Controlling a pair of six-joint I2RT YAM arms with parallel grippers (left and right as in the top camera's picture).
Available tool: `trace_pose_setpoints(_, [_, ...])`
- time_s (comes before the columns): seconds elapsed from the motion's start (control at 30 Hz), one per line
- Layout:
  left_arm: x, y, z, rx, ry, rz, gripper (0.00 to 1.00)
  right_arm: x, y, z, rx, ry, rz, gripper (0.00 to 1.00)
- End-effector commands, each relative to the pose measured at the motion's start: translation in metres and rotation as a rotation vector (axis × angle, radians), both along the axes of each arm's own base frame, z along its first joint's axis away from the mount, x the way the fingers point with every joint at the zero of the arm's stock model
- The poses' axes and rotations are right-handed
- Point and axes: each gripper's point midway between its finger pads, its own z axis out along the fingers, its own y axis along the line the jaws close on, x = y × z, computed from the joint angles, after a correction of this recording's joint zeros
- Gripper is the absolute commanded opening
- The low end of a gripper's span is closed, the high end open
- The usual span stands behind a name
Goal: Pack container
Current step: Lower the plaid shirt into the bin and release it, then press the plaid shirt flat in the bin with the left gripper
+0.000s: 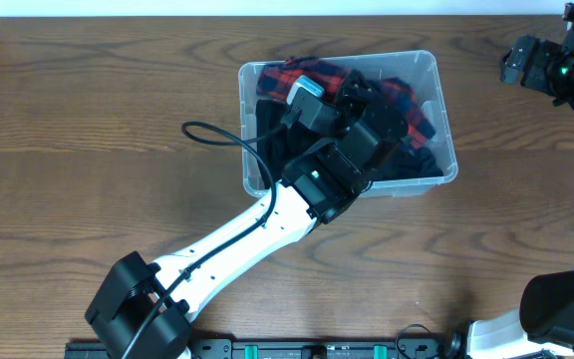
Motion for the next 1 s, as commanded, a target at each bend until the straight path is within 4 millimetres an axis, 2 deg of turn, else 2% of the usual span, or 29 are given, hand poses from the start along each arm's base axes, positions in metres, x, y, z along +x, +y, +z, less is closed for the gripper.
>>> trace_pose_setpoints(0.0, [-0.002, 0.001, 0.022, -0.037, -0.03, -0.012, 0.52, 0.002, -0.002, 0.0, 0.008, 0.0, -0.012, 0.99])
trace_pose_setpoints(0.3, [-0.004, -0.021, 0.038, -0.124, -0.06, -0.12, 0.51, 0.002, -0.002, 0.0, 0.008, 0.0, -0.012, 0.99])
trace_pose_setpoints(0.4, [-0.006, -0.02, 0.049, -0.04, -0.102, -0.152, 0.51, 0.002, -0.002, 0.0, 0.008, 0.0, -0.012, 0.99])
trace_pose_setpoints(0.47, [-0.007, -0.015, 0.058, 0.18, -0.158, -0.21, 0.51, 0.003, -0.002, 0.0, 0.008, 0.0, -0.012, 0.99])
trace_pose_setpoints(0.57, [-0.016, -0.018, 0.066, 0.724, -0.275, -0.408, 0.51, 0.002, -0.002, 0.0, 0.008, 0.0, -0.012, 0.99])
trace_pose_setpoints(0.63, [-0.021, -0.013, 0.057, 1.008, -0.287, -0.492, 0.51, 0.002, -0.002, 0.0, 0.008, 0.0, -0.012, 0.99])
trace_pose_setpoints(0.73, [-0.021, -0.002, 0.036, 1.315, -0.258, -0.597, 0.51, 0.002, -0.002, 0.0, 0.008, 0.0, -0.012, 0.99])
trace_pose_setpoints(0.83, [-0.011, 0.015, 0.011, 1.466, -0.181, -0.655, 0.51, 0.002, -0.002, 0.0, 0.008, 0.0, -0.012, 0.99])
trace_pose_setpoints(0.97, [0.013, 0.044, -0.012, 1.514, -0.076, -0.643, 0.51, 0.002, -0.002, 0.0, 0.008, 0.0, -0.012, 0.99])
